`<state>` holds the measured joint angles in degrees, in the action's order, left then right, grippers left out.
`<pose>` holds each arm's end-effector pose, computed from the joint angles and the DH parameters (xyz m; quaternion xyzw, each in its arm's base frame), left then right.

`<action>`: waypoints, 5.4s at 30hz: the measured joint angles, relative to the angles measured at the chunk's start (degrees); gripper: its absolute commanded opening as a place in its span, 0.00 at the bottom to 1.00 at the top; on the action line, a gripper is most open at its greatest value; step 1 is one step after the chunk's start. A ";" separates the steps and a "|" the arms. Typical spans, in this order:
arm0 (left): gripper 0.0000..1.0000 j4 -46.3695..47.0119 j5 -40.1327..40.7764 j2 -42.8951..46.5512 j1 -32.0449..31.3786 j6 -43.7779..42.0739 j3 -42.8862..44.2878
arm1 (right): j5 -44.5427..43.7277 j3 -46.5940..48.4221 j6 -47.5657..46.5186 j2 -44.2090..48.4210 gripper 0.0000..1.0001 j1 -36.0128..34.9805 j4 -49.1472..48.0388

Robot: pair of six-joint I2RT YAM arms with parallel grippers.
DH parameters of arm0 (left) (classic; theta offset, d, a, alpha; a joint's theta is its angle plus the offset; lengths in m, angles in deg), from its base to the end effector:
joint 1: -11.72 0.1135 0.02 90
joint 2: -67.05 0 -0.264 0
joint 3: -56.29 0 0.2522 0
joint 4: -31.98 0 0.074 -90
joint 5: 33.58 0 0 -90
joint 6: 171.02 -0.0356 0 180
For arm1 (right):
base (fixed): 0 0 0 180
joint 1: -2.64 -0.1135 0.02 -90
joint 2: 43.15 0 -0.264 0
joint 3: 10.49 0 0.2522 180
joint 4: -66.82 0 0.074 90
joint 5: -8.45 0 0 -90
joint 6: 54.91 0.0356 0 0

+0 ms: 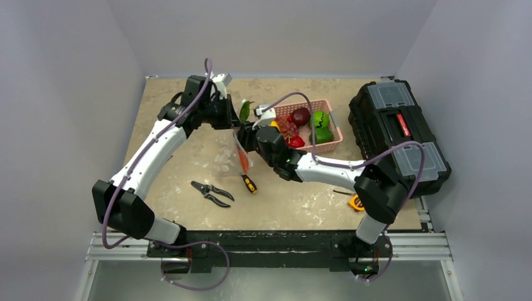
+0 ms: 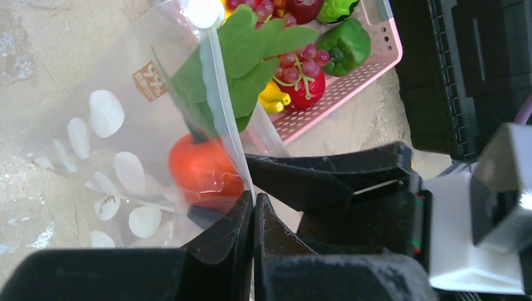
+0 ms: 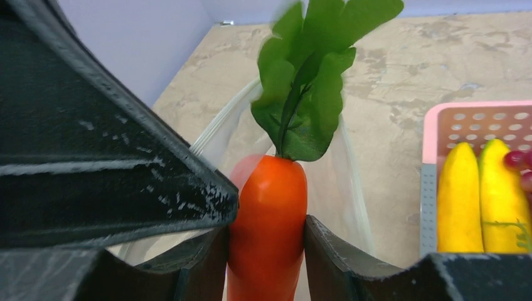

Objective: Place the food in the zip-top bag and seal the zipper
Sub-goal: Place the fake vegetable in the zipper food storage bag, then adjust the zipper food storage bag at the center of the board, then pick up the fake fruit from the bin.

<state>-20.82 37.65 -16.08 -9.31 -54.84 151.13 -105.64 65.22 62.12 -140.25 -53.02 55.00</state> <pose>0.2914 -0.1243 0.3560 0.0271 0.9002 -0.2996 0.3148 0.2334 0.3159 0.2658 -0.0541 0.7569 0.2975 0.5793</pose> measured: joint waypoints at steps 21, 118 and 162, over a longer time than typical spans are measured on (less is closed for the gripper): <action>0.00 1.18 4.22 0.42 1.07 0.02 -0.11 | 19.52 18.82 1.57 -5.09 0.80 7.17 31.34; 0.00 -4.74 9.77 -5.07 4.11 0.22 1.84 | 4.33 5.40 -0.35 15.39 0.71 18.25 35.21; 0.00 -3.15 3.96 -5.01 4.15 0.33 1.51 | 0.72 8.09 -1.27 -7.69 0.00 19.98 31.91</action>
<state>-23.97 41.61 -21.09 -5.16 -54.52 152.64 -104.92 73.31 60.85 -147.94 -33.04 86.91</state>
